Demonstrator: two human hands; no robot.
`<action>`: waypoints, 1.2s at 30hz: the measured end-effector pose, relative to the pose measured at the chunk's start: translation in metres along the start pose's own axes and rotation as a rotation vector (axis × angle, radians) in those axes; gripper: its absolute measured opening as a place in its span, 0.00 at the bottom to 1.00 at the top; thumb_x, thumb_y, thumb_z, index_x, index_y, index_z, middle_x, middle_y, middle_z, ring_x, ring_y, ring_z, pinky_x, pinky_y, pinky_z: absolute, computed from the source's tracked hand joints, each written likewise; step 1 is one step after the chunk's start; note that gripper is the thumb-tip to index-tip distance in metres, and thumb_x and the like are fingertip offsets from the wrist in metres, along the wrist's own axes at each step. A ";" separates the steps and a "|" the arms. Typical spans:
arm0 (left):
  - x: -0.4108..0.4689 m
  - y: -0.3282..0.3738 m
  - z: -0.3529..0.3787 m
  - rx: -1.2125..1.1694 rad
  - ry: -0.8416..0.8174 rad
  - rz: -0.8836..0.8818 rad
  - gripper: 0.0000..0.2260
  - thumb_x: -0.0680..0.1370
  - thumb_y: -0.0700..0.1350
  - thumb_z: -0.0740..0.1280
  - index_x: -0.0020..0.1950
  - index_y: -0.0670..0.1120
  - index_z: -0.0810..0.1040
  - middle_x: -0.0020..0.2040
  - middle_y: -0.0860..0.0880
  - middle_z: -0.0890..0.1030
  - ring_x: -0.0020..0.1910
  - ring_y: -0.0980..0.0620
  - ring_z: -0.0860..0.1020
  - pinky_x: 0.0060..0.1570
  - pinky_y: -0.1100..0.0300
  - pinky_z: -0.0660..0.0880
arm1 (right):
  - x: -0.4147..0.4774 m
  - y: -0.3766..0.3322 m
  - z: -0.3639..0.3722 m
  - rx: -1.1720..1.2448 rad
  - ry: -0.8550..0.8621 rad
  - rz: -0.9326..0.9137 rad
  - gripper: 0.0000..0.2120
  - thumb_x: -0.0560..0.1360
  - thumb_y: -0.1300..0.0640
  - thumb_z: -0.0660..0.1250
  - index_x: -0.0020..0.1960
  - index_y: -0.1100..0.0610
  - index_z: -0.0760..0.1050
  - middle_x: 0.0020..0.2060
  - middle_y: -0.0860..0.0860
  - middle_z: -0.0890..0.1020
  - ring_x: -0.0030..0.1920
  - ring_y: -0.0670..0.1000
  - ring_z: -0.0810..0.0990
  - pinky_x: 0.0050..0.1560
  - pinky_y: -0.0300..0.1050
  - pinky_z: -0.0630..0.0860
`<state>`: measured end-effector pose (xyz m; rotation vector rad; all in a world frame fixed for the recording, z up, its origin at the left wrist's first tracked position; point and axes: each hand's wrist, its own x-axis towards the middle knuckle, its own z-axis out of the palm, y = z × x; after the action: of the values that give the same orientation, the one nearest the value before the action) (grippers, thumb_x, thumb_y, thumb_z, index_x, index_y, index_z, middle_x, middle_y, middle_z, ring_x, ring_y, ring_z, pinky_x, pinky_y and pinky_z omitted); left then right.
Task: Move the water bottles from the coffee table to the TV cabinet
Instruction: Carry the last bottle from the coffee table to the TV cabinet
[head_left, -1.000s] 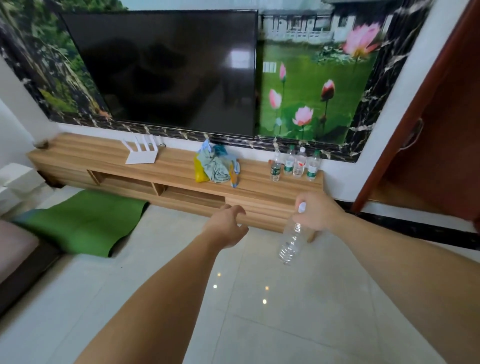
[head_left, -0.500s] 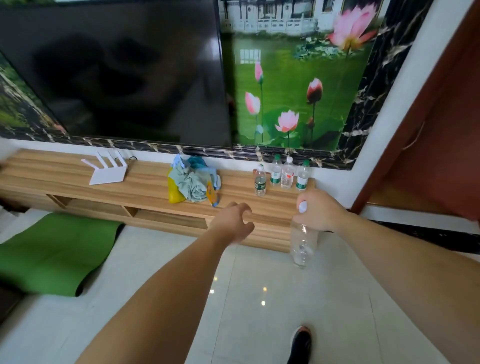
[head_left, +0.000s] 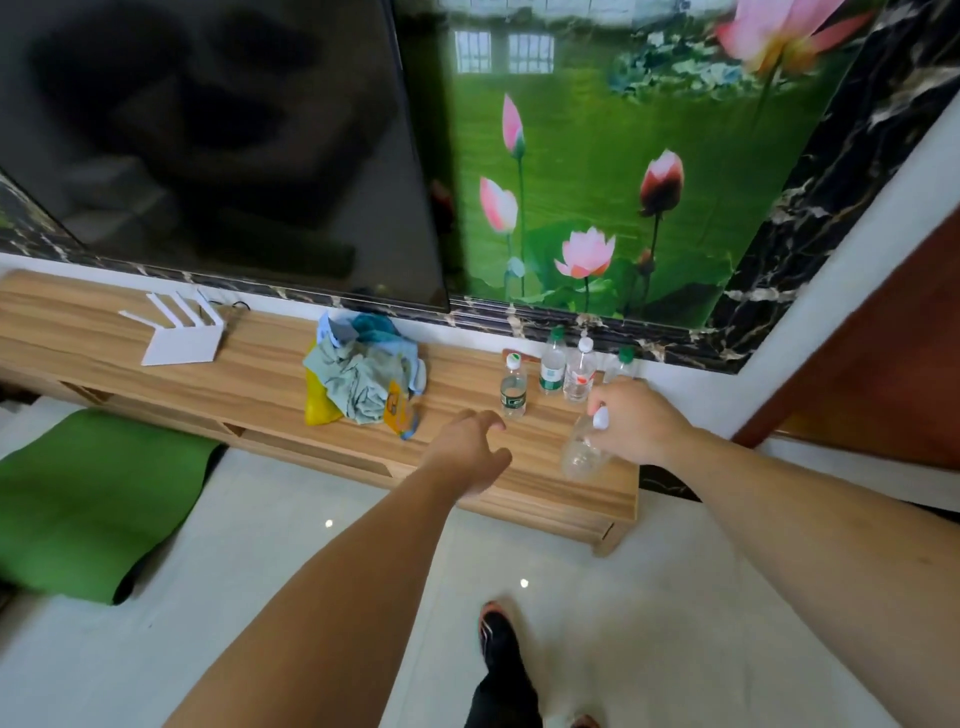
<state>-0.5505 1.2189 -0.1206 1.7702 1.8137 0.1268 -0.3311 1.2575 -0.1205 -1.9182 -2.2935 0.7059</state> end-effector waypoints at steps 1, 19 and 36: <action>0.016 0.000 -0.003 0.007 0.002 0.002 0.19 0.75 0.48 0.65 0.66 0.51 0.73 0.65 0.46 0.73 0.60 0.46 0.75 0.57 0.56 0.70 | 0.014 0.003 -0.004 -0.005 -0.006 0.000 0.10 0.69 0.54 0.72 0.48 0.54 0.76 0.45 0.49 0.72 0.47 0.52 0.73 0.43 0.45 0.69; 0.253 -0.012 0.008 -0.084 -0.158 -0.134 0.18 0.76 0.51 0.66 0.65 0.49 0.74 0.62 0.45 0.75 0.62 0.44 0.73 0.60 0.54 0.71 | 0.227 0.083 0.055 0.115 -0.195 0.218 0.10 0.65 0.59 0.70 0.45 0.51 0.76 0.50 0.53 0.79 0.48 0.53 0.78 0.42 0.44 0.73; 0.284 -0.057 0.073 -0.237 -0.130 -0.358 0.16 0.76 0.48 0.67 0.64 0.50 0.76 0.59 0.47 0.78 0.57 0.47 0.77 0.56 0.58 0.73 | 0.313 0.145 0.142 -0.011 -0.410 0.198 0.23 0.75 0.63 0.64 0.69 0.53 0.68 0.69 0.57 0.69 0.65 0.60 0.72 0.60 0.51 0.74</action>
<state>-0.5481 1.4547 -0.3042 1.2443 1.9009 0.0771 -0.3149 1.5283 -0.3769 -2.2002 -2.3359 1.2125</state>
